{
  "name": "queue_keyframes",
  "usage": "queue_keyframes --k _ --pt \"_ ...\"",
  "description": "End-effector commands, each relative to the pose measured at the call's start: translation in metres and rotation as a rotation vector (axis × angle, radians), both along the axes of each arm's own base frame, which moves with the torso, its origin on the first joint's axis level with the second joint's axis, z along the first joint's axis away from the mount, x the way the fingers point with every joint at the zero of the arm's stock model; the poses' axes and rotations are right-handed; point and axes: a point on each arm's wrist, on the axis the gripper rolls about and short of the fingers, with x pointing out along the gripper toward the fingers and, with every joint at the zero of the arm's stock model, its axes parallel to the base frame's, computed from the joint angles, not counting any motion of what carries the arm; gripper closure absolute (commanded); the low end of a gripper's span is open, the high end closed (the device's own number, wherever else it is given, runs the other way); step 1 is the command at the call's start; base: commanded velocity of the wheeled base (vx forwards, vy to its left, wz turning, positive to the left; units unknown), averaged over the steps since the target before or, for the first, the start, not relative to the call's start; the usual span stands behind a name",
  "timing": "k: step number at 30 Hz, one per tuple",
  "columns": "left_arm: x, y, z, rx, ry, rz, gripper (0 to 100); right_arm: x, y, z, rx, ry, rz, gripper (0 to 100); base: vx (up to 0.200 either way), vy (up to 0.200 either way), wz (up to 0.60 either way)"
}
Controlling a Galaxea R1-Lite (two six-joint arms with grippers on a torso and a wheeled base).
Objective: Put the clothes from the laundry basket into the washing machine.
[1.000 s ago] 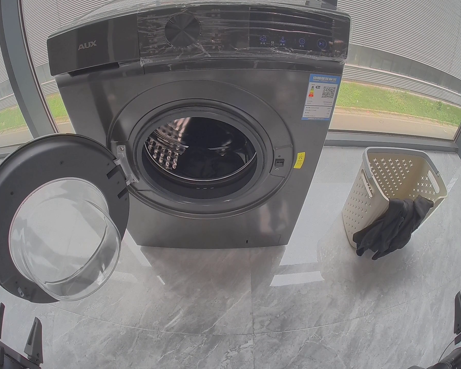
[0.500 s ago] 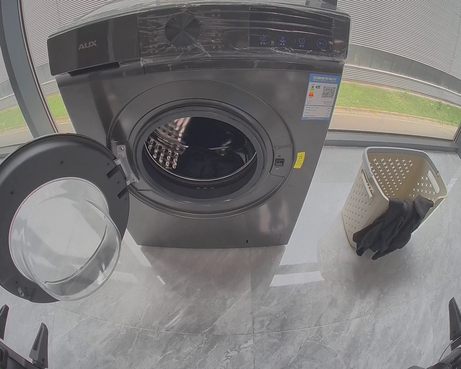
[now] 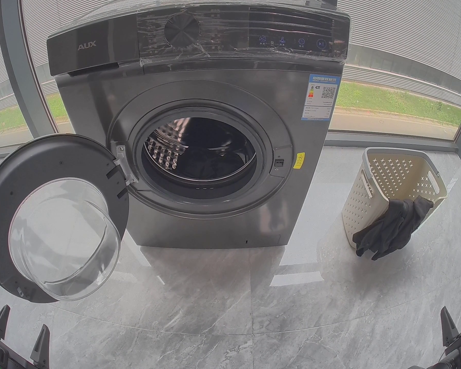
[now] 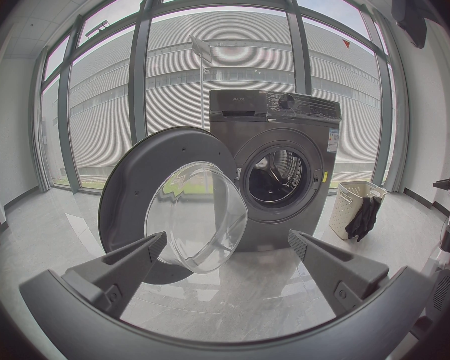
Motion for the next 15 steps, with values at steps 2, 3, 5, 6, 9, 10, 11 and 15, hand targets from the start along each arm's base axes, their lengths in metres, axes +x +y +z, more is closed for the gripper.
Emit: queue_keyframes --k 2,3,5,6,9,10,11,15 --pt "0.0003 0.0001 -0.0047 -0.002 0.004 0.004 0 -0.0004 0.0001 -0.0026 -0.002 -0.004 0.006 0 0.0 -0.2 0.0" --pt "0.0003 0.0001 -0.0047 -0.003 0.004 0.004 0 -0.0004 0.0001 -0.0024 -0.002 -0.006 0.003 0 0.0 -0.2 0.0" --pt "0.0003 0.0 -0.0047 -0.005 0.004 0.003 0 -0.0004 0.0 -0.0024 -0.002 -0.006 0.004 0 0.0 -0.2 0.0" --pt "0.0003 0.0001 -0.0047 -0.005 0.004 0.004 0 -0.0004 0.0 -0.0024 -0.002 -0.006 0.004 0 0.0 -0.2 0.0" --pt "0.0003 0.0001 -0.0047 -0.008 0.004 0.007 0 -0.0004 0.0 -0.0024 -0.001 -0.006 0.004 0 0.0 -0.2 0.0" --pt "0.0003 0.0001 -0.0047 -0.008 0.004 0.007 0 -0.0004 0.0 -0.0024 -0.001 -0.006 0.004 0 0.0 -0.2 0.0" --pt "0.0003 0.0002 -0.0047 -0.009 0.004 0.009 0 -0.0004 0.0 -0.0024 -0.001 -0.006 0.004 0 0.0 -0.2 0.0" --pt "0.0003 0.0002 -0.0047 -0.009 0.004 0.009 0 -0.0004 0.0 -0.0024 -0.001 -0.006 0.004 0 0.0 -0.2 0.0"
